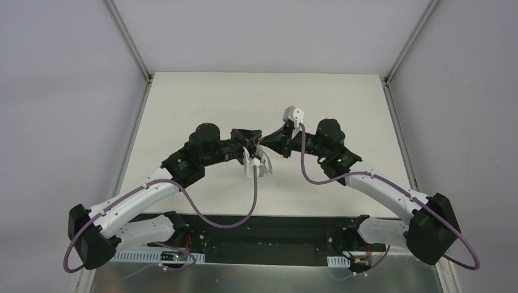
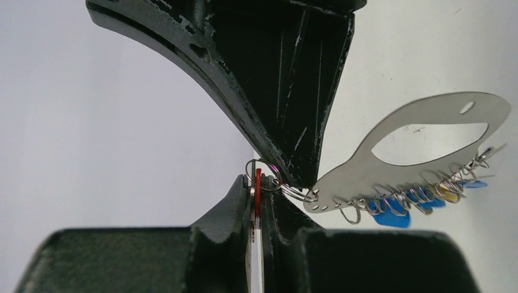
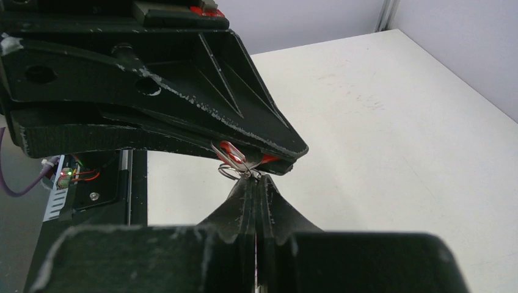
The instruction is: Remove the keys from the keyring
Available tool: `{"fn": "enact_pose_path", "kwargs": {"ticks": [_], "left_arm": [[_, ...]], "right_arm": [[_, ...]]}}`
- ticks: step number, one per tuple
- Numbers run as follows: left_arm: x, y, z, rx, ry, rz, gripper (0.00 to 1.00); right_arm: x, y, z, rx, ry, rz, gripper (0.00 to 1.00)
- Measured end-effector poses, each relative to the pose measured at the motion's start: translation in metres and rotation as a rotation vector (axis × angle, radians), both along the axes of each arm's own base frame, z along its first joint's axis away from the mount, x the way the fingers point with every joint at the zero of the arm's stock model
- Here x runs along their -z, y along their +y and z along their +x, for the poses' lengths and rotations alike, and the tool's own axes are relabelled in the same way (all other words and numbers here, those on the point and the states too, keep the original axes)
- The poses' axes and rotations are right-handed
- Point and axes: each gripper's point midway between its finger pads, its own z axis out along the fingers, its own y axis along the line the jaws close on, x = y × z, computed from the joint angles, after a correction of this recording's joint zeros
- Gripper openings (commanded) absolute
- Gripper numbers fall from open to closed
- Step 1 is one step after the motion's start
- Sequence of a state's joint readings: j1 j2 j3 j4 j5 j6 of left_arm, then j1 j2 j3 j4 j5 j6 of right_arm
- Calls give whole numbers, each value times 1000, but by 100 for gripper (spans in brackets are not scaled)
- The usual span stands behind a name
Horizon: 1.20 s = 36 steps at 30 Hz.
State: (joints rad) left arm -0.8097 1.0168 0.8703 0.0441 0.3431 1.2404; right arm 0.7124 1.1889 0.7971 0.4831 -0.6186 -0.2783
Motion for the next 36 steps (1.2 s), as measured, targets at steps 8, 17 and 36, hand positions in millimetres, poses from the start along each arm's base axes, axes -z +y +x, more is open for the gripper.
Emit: {"fn": "enact_pose_path", "kwargs": {"ticks": [8, 17, 36], "left_arm": [[-4, 2, -1, -4, -8, -7, 0], [-3, 0, -4, 13, 1, -8, 0], [-8, 4, -2, -4, 2, -29, 0]], "right_arm": [[-3, 2, -4, 2, 88, 74, 11], [6, -1, -8, 14, 118, 106, 29], [-9, 8, -4, 21, 98, 207, 40]]}}
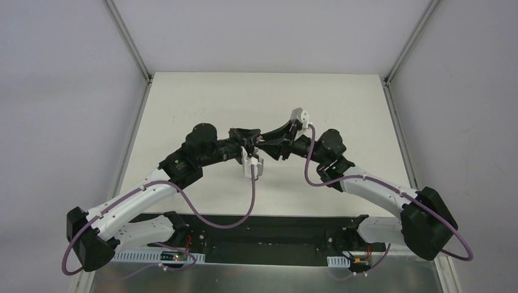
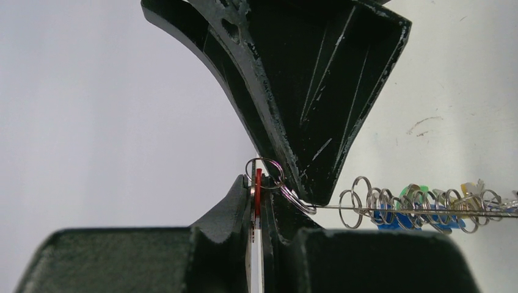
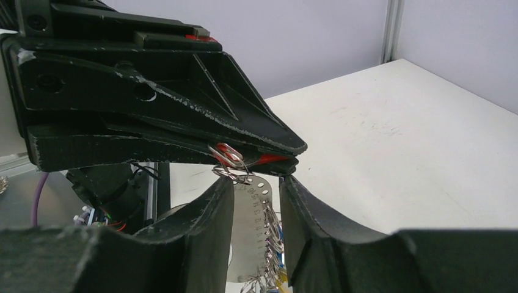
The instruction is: Remove the keys from the keyring
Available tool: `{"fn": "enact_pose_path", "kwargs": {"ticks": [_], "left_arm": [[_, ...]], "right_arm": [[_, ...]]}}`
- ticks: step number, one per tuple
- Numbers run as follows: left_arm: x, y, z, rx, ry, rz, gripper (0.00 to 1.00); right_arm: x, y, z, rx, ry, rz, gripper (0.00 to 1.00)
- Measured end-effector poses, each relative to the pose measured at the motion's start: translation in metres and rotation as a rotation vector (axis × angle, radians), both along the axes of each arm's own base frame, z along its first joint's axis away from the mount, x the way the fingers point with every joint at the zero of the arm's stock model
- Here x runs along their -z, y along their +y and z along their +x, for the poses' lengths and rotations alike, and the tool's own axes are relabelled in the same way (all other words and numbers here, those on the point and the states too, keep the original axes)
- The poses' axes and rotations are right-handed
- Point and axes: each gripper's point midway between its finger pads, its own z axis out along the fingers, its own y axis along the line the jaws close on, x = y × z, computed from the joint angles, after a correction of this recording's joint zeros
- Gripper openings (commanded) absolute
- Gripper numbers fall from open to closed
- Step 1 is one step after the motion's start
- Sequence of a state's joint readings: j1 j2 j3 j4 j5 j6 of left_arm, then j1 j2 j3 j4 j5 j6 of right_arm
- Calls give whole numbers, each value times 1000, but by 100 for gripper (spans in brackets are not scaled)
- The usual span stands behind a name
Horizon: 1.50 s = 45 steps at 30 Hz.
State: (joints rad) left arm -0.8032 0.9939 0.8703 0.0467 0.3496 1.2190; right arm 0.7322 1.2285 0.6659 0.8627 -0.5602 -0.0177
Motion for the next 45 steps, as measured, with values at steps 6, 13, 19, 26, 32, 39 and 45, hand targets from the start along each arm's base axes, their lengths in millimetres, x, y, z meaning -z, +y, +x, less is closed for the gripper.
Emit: {"fn": "enact_pose_path", "kwargs": {"ticks": [6, 13, 19, 26, 32, 39, 45], "left_arm": [[-2, 3, 4, -17, -41, 22, 0], [-5, 7, 10, -29, -137, 86, 0], [-12, 8, 10, -24, -166, 105, 0], [-17, 7, 8, -12, -173, 102, 0], [-21, 4, 6, 7, -174, 95, 0], [-20, 2, 6, 19, -171, 102, 0], [-22, 4, 8, 5, -179, 111, 0]], "right_arm": [[-3, -1, 2, 53, 17, 73, 39], [-6, -7, 9, 123, 35, 149, 39], [-14, -9, 11, 137, 24, 181, 38], [-14, -9, 10, 134, 23, 179, 38], [-16, -6, 7, 118, 18, 180, 38], [-17, 0, 6, 96, 22, 173, 31], [-20, 6, 4, 68, 39, 180, 3]]}}
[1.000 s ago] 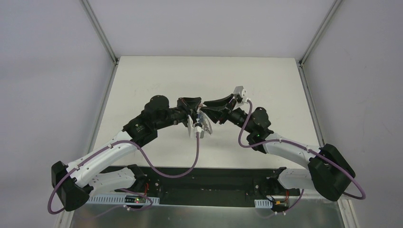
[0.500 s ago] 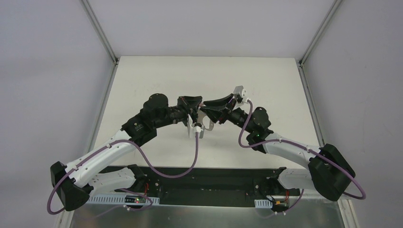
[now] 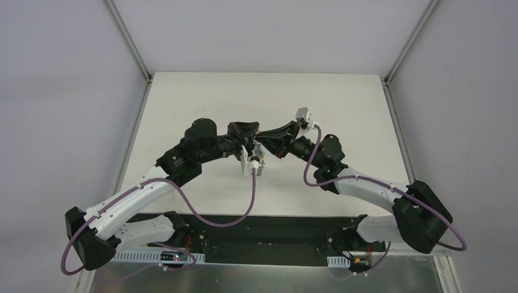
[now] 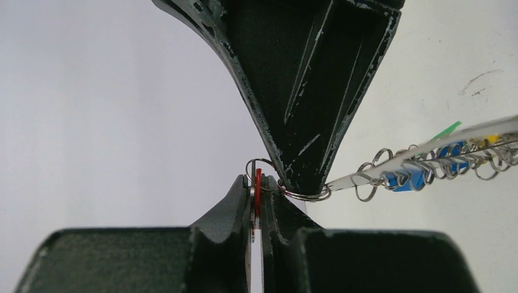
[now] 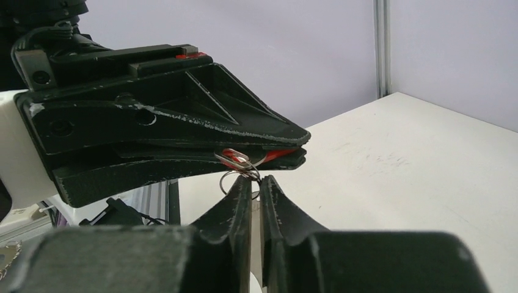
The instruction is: Remove the keys from the keyring
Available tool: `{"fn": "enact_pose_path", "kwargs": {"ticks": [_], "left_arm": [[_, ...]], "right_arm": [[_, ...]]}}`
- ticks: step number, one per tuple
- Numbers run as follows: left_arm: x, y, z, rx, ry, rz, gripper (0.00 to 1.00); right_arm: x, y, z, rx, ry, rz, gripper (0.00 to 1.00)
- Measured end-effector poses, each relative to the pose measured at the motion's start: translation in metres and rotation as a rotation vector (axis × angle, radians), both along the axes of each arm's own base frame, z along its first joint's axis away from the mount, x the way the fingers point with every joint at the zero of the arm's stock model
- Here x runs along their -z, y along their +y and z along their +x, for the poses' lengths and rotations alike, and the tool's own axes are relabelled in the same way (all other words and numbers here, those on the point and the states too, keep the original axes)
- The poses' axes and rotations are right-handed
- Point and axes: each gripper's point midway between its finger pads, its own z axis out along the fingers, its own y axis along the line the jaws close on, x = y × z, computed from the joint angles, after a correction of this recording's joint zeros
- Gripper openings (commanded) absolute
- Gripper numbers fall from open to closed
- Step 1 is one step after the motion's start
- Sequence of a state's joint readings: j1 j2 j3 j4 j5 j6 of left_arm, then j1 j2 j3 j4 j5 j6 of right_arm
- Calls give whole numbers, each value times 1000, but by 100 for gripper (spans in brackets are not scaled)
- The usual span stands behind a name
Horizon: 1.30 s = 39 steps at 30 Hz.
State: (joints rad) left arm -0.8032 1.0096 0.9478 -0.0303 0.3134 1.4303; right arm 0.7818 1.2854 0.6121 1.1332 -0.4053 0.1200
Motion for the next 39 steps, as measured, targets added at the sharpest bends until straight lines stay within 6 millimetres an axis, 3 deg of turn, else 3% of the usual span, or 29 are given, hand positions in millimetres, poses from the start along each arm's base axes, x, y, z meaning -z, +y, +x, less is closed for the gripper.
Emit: {"fn": "enact_pose_path", "kwargs": {"ticks": [1, 12, 21, 31, 36, 37, 39], "left_arm": [[0, 1, 0, -3, -1, 1, 0], [-3, 3, 4, -24, -16, 1, 0], [-15, -2, 2, 1, -47, -34, 0], [-10, -5, 2, 11, -38, -28, 0], [-4, -7, 1, 21, -26, -25, 0], [-2, -8, 2, 21, -20, -25, 0], [-1, -8, 2, 20, -10, -25, 0]], "right_arm": [[0, 1, 0, -3, 7, 5, 0], [-4, -2, 4, 22, 162, 85, 0], [-10, -18, 9, 112, 457, 191, 0], [-9, -31, 13, 222, 845, 272, 1], [-1, -33, 11, 238, 938, 278, 25], [1, -34, 11, 247, 940, 269, 37], [4, -39, 14, 284, 917, 249, 47]]}}
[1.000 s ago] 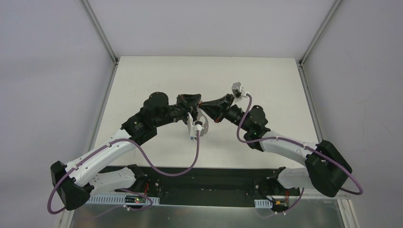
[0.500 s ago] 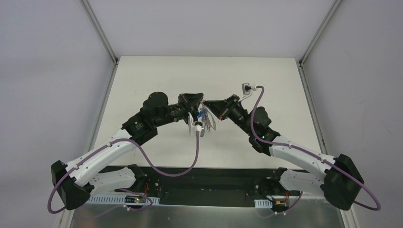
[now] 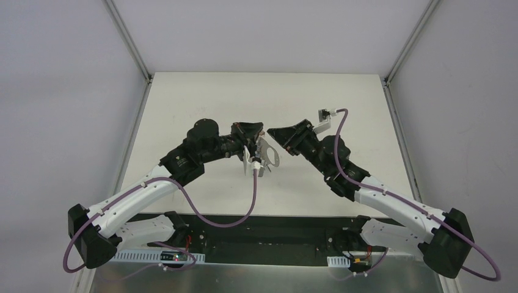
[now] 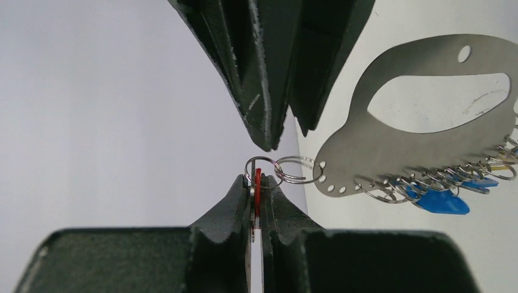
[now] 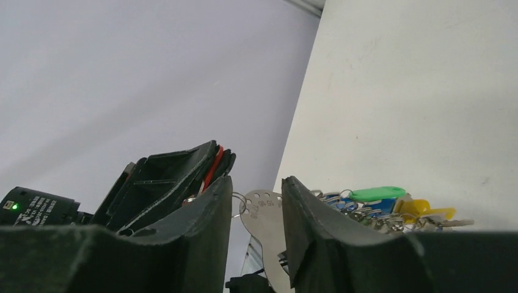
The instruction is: Remove the keys from the keyring
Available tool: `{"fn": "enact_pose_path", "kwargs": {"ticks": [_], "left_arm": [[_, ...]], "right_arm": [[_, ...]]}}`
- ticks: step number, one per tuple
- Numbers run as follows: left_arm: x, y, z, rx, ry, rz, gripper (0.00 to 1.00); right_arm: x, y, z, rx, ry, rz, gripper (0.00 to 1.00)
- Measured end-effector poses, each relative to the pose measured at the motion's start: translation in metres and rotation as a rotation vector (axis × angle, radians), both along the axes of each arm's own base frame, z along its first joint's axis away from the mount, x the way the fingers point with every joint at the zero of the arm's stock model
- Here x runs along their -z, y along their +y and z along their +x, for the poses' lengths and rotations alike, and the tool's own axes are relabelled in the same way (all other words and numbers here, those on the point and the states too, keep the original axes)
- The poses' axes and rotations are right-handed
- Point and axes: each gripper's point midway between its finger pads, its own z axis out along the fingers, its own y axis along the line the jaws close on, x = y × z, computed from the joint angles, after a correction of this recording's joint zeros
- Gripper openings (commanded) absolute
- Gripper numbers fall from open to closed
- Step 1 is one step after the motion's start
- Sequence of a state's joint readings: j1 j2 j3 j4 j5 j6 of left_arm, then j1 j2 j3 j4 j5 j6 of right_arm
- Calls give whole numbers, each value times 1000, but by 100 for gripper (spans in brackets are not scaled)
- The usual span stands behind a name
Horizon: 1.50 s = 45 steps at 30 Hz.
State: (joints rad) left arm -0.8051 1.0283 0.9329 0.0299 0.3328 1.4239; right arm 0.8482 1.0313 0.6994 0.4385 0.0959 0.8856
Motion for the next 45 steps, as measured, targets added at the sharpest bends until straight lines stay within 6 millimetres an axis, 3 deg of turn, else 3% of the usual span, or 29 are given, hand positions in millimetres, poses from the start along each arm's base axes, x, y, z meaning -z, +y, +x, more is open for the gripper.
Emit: {"fn": "enact_pose_path", "kwargs": {"ticks": [2, 8, 16, 25, 35, 43, 45], "left_arm": [[0, -1, -1, 3, 5, -3, 0], [1, -3, -4, 19, 26, -16, 0], [3, -7, -9, 52, 53, -24, 0], [6, -6, -10, 54, 62, -17, 0], [3, -7, -12, 62, 57, -24, 0], [1, -6, -12, 62, 54, -28, 0], [1, -5, -11, 55, 53, -28, 0]], "right_arm": [[0, -6, 2, 25, -45, -45, 53], [3, -20, 0, 24, -342, -261, 46], [15, -8, -7, -84, -659, -458, 44], [13, 11, -19, -205, -783, -443, 43], [6, 18, -25, -243, -817, -410, 40], [1, 21, -29, -262, -836, -393, 1], [0, 22, -31, -271, -838, -386, 0]]}}
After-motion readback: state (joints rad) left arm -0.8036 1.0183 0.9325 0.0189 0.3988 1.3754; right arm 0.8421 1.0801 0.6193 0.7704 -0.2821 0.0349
